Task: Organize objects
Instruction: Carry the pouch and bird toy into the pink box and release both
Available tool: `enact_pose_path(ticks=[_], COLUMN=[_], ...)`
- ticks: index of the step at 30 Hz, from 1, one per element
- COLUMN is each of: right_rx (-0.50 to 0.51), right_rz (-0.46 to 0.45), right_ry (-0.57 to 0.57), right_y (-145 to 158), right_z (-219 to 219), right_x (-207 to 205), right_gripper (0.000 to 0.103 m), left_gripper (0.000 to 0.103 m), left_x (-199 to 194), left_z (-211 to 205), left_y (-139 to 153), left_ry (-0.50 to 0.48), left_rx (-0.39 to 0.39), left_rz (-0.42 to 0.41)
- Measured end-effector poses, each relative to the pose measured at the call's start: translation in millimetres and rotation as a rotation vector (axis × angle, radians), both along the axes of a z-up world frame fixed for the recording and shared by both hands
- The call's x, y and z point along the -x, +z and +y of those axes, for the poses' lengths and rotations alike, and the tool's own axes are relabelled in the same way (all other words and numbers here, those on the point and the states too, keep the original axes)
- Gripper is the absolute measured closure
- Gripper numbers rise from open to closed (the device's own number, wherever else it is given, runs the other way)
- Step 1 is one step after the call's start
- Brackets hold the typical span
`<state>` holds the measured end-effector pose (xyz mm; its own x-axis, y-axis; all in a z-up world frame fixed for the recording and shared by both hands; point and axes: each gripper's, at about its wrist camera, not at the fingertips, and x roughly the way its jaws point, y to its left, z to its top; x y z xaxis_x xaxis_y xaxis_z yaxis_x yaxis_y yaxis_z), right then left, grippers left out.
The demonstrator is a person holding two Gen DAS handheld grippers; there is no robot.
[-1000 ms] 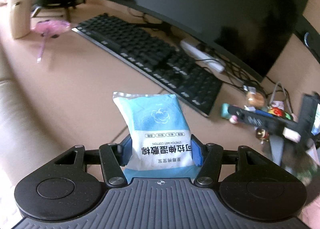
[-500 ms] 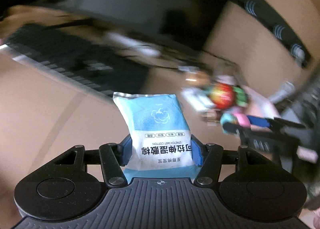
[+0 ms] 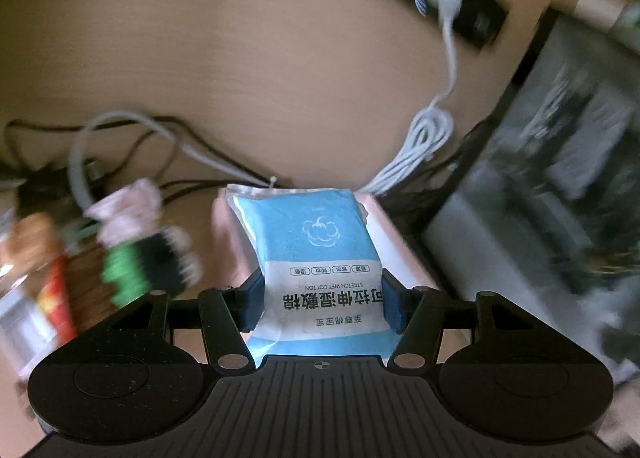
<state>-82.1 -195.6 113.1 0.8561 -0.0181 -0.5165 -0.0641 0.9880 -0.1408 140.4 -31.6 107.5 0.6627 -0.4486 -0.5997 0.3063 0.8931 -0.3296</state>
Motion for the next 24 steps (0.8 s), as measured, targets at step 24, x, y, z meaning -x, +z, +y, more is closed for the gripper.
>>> enact_pose_path(ticks=[24], right_rx=[-0.159], right_rz=[-0.026], right_ry=[0.098], right_y=[9], right_z=[-39], right_x=[-146], right_gripper=[0.032], left_gripper=[0.038], left_x=[68], left_z=[66], left_y=[-7], left_ry=[0.189], left_rx=[0.023], left_rz=[0.115])
